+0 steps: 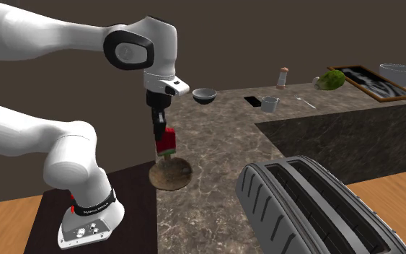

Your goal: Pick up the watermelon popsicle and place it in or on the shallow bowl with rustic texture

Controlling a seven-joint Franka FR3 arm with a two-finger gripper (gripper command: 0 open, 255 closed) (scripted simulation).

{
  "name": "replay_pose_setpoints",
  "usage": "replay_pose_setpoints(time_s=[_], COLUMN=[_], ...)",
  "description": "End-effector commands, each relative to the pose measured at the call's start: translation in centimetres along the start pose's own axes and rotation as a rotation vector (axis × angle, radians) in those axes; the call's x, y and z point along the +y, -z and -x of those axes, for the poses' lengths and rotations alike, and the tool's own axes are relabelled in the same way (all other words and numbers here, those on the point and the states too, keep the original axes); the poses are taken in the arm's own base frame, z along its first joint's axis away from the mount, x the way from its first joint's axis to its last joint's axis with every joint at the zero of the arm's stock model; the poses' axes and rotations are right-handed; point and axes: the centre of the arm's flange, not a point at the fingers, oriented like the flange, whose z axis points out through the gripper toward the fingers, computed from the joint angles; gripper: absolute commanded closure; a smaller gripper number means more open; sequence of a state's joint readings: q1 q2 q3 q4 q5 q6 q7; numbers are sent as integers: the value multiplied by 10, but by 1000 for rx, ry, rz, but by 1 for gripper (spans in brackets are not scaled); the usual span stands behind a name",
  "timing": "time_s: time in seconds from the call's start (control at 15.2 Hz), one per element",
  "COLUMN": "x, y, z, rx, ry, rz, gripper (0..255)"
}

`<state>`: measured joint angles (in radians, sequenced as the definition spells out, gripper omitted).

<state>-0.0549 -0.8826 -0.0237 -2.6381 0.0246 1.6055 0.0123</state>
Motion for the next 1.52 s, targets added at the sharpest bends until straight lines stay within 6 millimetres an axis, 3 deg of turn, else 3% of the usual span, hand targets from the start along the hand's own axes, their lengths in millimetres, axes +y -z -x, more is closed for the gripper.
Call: replay_pose_setpoints(time_s=[0.0, 0.53, 0.99, 1.06, 1.39, 1.45], x=[1, 3, 3, 3, 3, 3], y=[-9, -49, -49, -49, -49, -36], z=[-1, -7, -7, -7, -7, -7], rx=[1, 1, 1, 1, 1, 1], ry=[0, 0, 0, 0, 0, 0], rz=[0, 0, 0, 0, 0, 0], gripper=[255, 255, 255, 0, 0, 0])
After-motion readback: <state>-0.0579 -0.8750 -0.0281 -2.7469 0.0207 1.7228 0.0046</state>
